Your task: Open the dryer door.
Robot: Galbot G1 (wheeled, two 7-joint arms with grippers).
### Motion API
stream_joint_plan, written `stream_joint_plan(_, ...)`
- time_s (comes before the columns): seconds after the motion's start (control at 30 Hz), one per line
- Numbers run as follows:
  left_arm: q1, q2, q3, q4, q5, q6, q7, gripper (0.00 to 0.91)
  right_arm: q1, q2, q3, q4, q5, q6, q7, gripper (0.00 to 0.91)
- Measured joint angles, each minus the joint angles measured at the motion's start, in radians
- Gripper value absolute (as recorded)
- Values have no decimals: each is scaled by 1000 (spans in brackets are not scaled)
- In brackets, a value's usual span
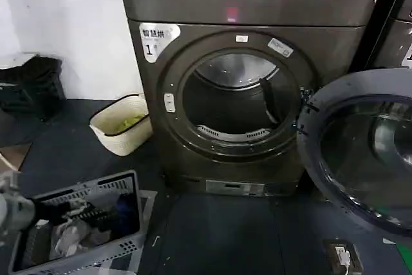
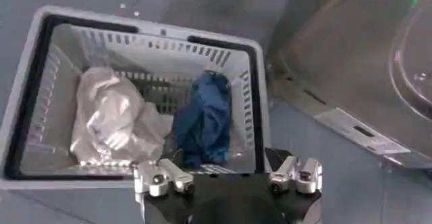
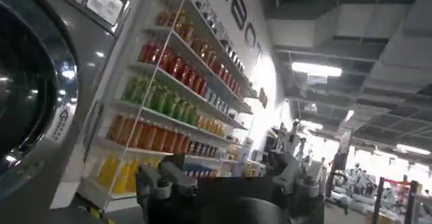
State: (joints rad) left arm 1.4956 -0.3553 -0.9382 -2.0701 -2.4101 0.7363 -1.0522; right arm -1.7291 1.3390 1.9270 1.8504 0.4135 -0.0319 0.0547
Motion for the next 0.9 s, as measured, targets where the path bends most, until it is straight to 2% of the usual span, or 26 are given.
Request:
stream_joint_plan(0.3,-21,8,14,120,-35,0,-10,907,4,8,-4,-13,-16,23,-5,907)
stream_joint_plan(0.9,-83,10,76,171,-34,0,-13,907,3,15,-21,-18,-19,33,-8,907)
